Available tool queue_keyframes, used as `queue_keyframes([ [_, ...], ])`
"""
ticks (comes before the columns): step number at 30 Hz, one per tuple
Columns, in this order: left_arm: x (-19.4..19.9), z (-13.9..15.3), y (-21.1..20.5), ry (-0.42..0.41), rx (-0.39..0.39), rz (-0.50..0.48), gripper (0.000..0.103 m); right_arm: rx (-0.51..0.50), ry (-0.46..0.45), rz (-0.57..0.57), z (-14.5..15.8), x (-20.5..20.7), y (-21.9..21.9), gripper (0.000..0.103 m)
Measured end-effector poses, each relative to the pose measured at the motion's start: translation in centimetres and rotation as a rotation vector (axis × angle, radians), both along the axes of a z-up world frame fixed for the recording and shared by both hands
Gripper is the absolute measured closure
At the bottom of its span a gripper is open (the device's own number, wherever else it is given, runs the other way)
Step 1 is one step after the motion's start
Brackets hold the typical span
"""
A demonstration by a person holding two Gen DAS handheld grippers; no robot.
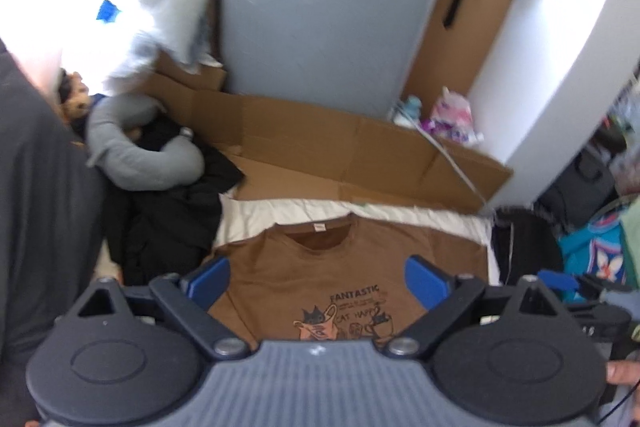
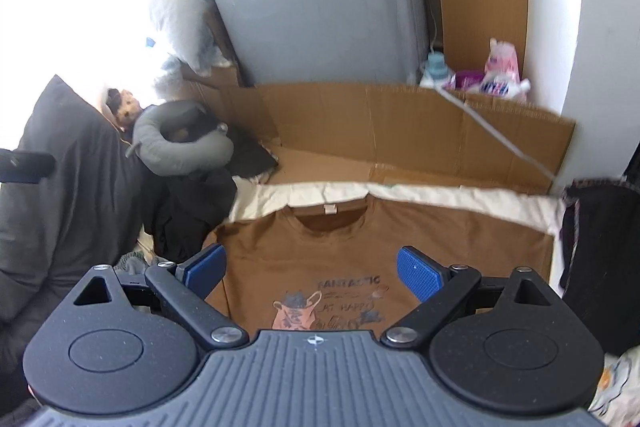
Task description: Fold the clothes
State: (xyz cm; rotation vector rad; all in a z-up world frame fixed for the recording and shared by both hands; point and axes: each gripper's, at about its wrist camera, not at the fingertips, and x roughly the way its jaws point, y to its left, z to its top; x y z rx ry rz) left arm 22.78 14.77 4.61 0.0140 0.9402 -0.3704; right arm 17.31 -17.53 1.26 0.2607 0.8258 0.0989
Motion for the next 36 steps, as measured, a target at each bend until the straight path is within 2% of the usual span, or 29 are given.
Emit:
queue_keyframes([
  [7, 1.8, -7.4, 0.5, 0.014, -0.025, -0.017, 0.015, 0.24, -0.025, -0.047, -7.2, 0.7, 2.2, 0.008],
  [12, 3.0, -13.6, 0.9, 0.045, -0.001, 0.001, 0.023, 0.297, -0.008, -0.119, -11.7, 1.1, 3.7, 0.008],
  [15, 3.1, -17.4, 1.4, 0.065, -0.018, 0.02, 0.024, 0.297, -0.04, -0.131, -14.1, 0.9, 4.7, 0.008],
  [18, 3.1, -20.4, 1.6, 0.066, 0.004, 0.009, 0.025, 0.289, -0.015, -0.098, -16.9, 1.4, 6.2, 0.01],
  [25, 3.9, -27.8, 2.0, 0.158, 0.096, -0.006, 0.041, 0.317, 0.036, -0.03, -23.7, 1.9, 9.8, 0.017],
  [31, 3.6, -31.5, 2.2, 0.174, 0.136, -0.045, 0.041, 0.281, 0.074, 0.046, -27.8, 1.9, 12.5, 0.017],
  [34, 3.7, -33.1, 1.9, 0.183, 0.147, -0.082, 0.041, 0.29, 0.105, 0.044, -29.4, 1.8, 13.0, 0.017],
  [36, 3.9, -34.2, 1.6, 0.182, 0.171, -0.096, 0.041, 0.234, 0.108, 0.047, -30.1, 1.6, 13.2, 0.017],
])
